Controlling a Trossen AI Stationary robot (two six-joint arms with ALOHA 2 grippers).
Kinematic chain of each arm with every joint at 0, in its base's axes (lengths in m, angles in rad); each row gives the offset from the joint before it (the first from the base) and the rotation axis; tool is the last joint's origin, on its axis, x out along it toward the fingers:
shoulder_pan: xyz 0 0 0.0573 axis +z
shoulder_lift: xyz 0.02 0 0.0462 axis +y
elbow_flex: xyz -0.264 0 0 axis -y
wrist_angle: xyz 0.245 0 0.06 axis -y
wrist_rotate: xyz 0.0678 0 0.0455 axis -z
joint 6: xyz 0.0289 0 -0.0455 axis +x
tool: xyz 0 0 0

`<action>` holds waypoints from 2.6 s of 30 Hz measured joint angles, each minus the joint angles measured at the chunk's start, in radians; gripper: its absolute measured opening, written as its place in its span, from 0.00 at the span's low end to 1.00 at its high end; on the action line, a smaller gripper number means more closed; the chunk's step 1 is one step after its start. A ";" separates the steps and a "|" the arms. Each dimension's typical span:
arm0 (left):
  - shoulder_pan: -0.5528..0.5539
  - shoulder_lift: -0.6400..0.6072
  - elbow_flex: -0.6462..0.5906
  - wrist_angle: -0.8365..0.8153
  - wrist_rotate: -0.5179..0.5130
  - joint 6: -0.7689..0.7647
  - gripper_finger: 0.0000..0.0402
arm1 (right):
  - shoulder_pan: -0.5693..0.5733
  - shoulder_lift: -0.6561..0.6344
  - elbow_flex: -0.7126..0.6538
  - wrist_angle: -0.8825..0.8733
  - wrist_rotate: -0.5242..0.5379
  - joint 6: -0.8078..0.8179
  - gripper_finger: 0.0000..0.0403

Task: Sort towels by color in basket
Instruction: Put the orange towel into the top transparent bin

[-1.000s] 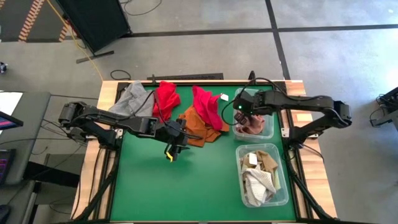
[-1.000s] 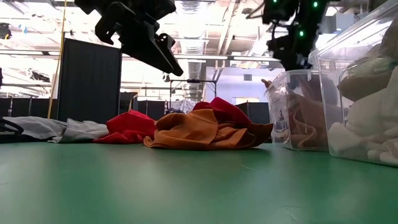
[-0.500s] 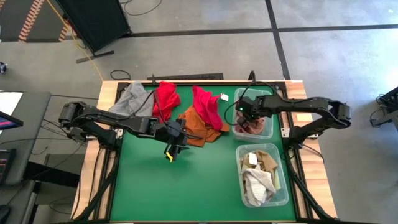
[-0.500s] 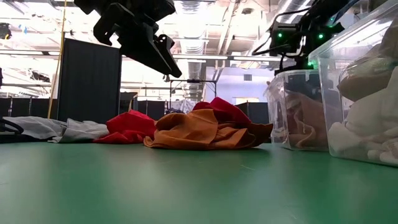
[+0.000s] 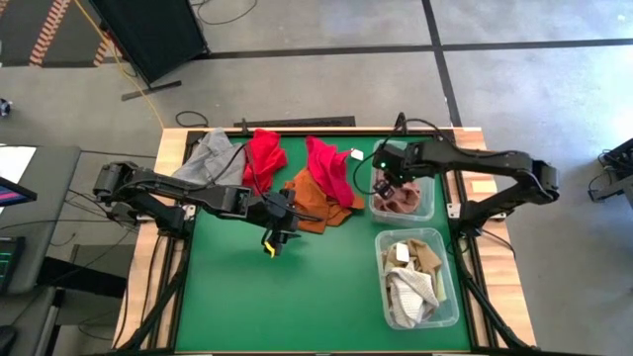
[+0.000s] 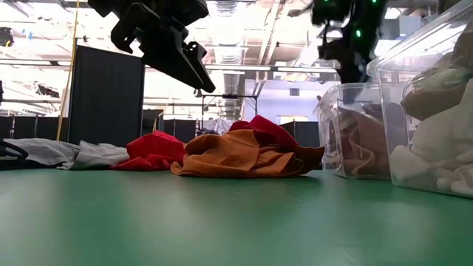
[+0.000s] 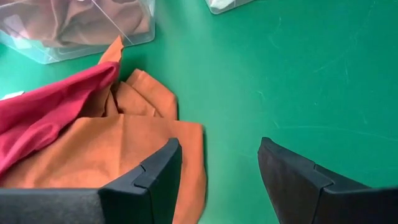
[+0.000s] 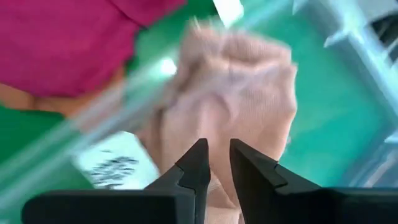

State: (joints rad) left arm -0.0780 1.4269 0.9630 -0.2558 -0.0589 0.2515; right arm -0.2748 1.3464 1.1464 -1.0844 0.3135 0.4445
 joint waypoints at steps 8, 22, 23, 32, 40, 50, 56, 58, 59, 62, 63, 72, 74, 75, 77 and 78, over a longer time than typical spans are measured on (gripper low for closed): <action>0.000 0.000 0.000 0.009 -0.023 0.024 0.51 | 0.152 -0.001 0.200 0.019 0.001 -0.039 0.25; 0.096 0.018 0.000 0.023 -0.070 0.064 0.51 | 0.713 -0.001 0.112 0.193 0.136 0.060 0.25; 0.107 0.028 0.000 0.021 -0.047 0.060 0.51 | 0.749 -0.001 0.093 0.228 0.173 0.070 0.25; 0.135 0.224 0.000 0.141 -0.113 0.104 0.51 | 0.949 0.000 -0.088 0.581 0.412 0.018 0.25; 0.136 0.303 0.004 0.226 -0.177 0.202 0.56 | 1.011 0.000 -0.186 0.913 0.426 -0.202 0.25; 0.194 0.435 0.009 0.258 -0.141 0.102 0.64 | 0.997 0.000 -0.240 1.070 0.431 -0.322 0.25; 0.227 0.454 0.008 0.280 -0.022 0.065 0.52 | 0.978 0.000 -0.240 1.107 0.428 -0.346 0.25; 0.230 0.452 0.007 0.278 -0.022 0.062 0.41 | 0.978 0.000 -0.240 1.107 0.424 -0.348 0.25; 0.230 0.452 0.007 0.274 -0.020 0.062 0.35 | 0.979 0.000 -0.240 1.107 0.423 -0.348 0.25; 0.228 0.452 0.006 0.266 0.006 0.064 0.11 | 0.981 0.000 -0.240 1.108 0.422 -0.348 0.25; 0.224 0.451 0.006 0.262 0.010 0.063 0.06 | 0.981 0.000 -0.240 1.108 0.422 -0.348 0.25; 0.130 0.254 0.003 0.088 -0.016 0.060 0.03 | 0.988 0.000 -0.240 1.096 0.422 -0.352 0.25; 0.103 0.171 0.019 0.025 -0.048 0.058 0.03 | 0.989 0.000 -0.240 1.096 0.422 -0.363 0.25; 0.090 0.132 0.028 -0.001 -0.061 0.056 0.03 | 0.989 0.000 -0.240 1.097 0.422 -0.365 0.25; 0.065 0.056 0.045 -0.038 -0.083 0.049 0.03 | 0.988 0.000 -0.240 1.097 0.422 -0.368 0.25; 0.053 0.017 0.052 -0.050 -0.087 0.046 0.03 | 0.988 0.000 -0.240 1.096 0.422 -0.370 0.25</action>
State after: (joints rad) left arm -0.0251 1.4440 1.0152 -0.3058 -0.1461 0.2971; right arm 0.7129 1.3460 0.9066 0.0120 0.7353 0.0748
